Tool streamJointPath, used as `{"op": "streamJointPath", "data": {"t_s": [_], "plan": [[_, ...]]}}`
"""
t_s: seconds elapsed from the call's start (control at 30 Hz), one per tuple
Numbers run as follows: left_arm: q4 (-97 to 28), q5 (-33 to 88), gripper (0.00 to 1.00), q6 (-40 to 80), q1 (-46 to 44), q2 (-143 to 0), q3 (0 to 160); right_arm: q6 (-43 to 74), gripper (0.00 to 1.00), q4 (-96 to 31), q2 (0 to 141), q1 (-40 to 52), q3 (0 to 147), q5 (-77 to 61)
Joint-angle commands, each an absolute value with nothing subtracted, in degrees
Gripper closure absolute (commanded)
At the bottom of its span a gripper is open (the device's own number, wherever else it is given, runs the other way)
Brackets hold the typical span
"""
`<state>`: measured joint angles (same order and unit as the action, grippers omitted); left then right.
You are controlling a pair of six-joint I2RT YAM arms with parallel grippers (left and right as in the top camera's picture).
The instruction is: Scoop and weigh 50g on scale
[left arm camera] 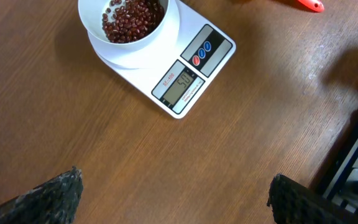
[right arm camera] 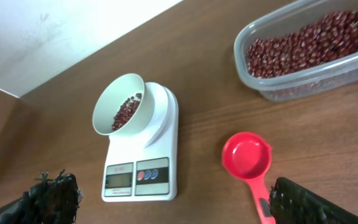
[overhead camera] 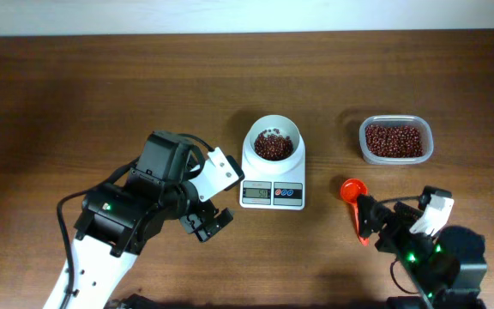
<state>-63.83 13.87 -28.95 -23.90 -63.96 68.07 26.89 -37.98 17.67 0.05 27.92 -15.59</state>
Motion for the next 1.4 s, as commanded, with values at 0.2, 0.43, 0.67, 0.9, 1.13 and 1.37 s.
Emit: {"op": "streamJointPath", "data": {"t_s": [0.2, 0.43, 0.67, 0.9, 1.13, 1.37], "plan": [[-63.8, 13.7, 0.01, -29.7, -23.6, -63.7, 69.1, 22.6, 0.01, -27.6, 5.3, 0.3, 18.9, -13.2], [-63.8, 13.7, 0.01, -29.7, -23.6, -63.7, 69.1, 21.2, 0.01, -26.5, 1.5, 0.3, 18.4, -12.6], [-63.8, 13.7, 0.01, -29.7, -23.6, -63.7, 69.1, 21.2, 0.01, -21.2, 0.2, 0.4, 15.3, -12.3], [-63.8, 13.7, 0.01, -29.7, -23.6, -63.7, 69.1, 18.0, 0.01, -19.2, 0.2, 0.8, 15.1, -11.3], [-63.8, 13.7, 0.01, -29.7, -23.6, -63.7, 69.1, 13.7, 0.01, -9.9, 0.2, 1.5, 12.1, -11.4], [-63.8, 13.7, 0.01, -29.7, -23.6, -63.7, 69.1, 13.8, 0.01, -6.3, 0.2, 0.4, 9.3, -13.0]]}}
